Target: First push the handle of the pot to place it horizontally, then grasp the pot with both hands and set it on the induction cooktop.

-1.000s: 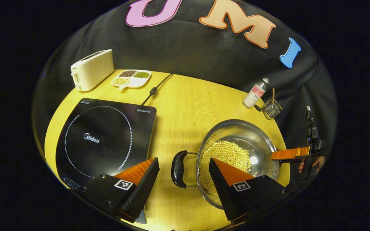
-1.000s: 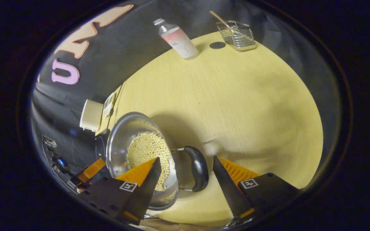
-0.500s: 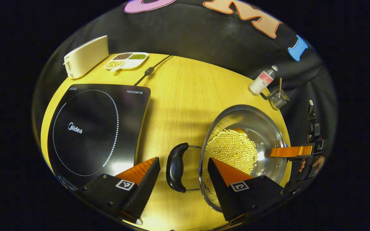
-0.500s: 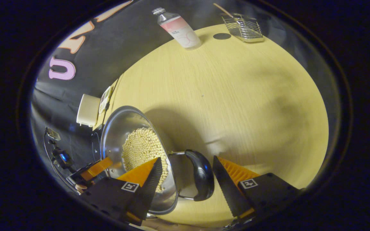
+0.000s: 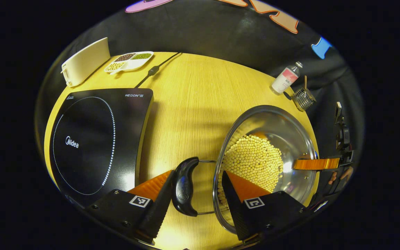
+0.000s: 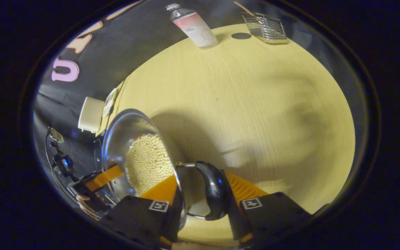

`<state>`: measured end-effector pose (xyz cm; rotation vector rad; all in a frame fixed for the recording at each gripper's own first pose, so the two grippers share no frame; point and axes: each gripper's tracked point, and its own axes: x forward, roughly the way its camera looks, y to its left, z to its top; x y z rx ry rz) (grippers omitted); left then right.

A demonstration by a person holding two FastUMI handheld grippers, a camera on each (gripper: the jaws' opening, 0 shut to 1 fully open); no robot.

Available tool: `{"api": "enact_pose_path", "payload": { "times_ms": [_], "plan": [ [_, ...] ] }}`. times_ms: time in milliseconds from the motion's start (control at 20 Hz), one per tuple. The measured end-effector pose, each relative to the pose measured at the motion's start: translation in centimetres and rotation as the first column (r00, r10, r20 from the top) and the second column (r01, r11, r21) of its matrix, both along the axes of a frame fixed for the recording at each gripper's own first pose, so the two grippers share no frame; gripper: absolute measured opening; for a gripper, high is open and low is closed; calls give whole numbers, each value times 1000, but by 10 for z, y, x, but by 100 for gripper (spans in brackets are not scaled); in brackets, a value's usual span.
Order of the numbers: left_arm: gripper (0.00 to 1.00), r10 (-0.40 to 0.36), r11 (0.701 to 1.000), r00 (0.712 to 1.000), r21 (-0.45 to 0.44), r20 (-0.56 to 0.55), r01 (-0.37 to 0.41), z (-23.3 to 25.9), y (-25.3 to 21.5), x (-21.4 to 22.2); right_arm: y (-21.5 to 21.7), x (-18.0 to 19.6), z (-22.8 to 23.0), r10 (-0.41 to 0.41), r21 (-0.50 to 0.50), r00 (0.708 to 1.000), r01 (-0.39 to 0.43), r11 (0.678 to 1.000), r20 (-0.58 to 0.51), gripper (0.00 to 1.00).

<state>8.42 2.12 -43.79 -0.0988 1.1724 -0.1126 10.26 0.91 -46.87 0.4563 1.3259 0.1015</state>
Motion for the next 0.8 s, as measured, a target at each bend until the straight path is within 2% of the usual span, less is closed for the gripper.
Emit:
{"api": "enact_pose_path", "payload": {
  "times_ms": [50,100,150,200,300,550,600,650,700,800],
  "plan": [
    [83,1,1000,1000,3,-1,-1,-1,0,1,0,1,2,-1,7,1000,1,1000,-3,52],
    [82,3,1000,1000,12,-5,-3,-3,1,1,0,1,1,1,8,1000,-1,1000,-4,51],
    [71,0,1000,1000,20,-12,0,-5,3,0,0,1,-7,6,2,1000,-6,1000,-4,50],
    [66,0,1000,1000,26,-13,0,-2,5,0,-1,0,-3,7,4,1000,-7,1000,-11,53],
    [67,5,1000,1000,22,-12,-5,-4,5,1,-1,0,0,3,4,1000,-3,1000,-13,52],
    [63,50,999,999,-19,-13,-50,-3,2,-5,-4,2,1,16,-20,1000,-16,1000,25,49],
    [60,58,998,998,-28,-15,-58,-4,1,-7,-5,0,1,24,-25,999,-23,999,30,55],
    [63,63,997,998,-33,-15,-64,-3,0,-10,-5,-1,2,29,-30,999,-28,999,32,49],
    [60,68,997,998,-35,-13,-68,-2,-1,-13,-6,-3,3,35,-32,999,-34,999,26,55],
    [63,71,997,997,-34,7,-70,3,-2,-16,-8,-7,9,39,-39,999,-38,999,29,56]
  ]
}}
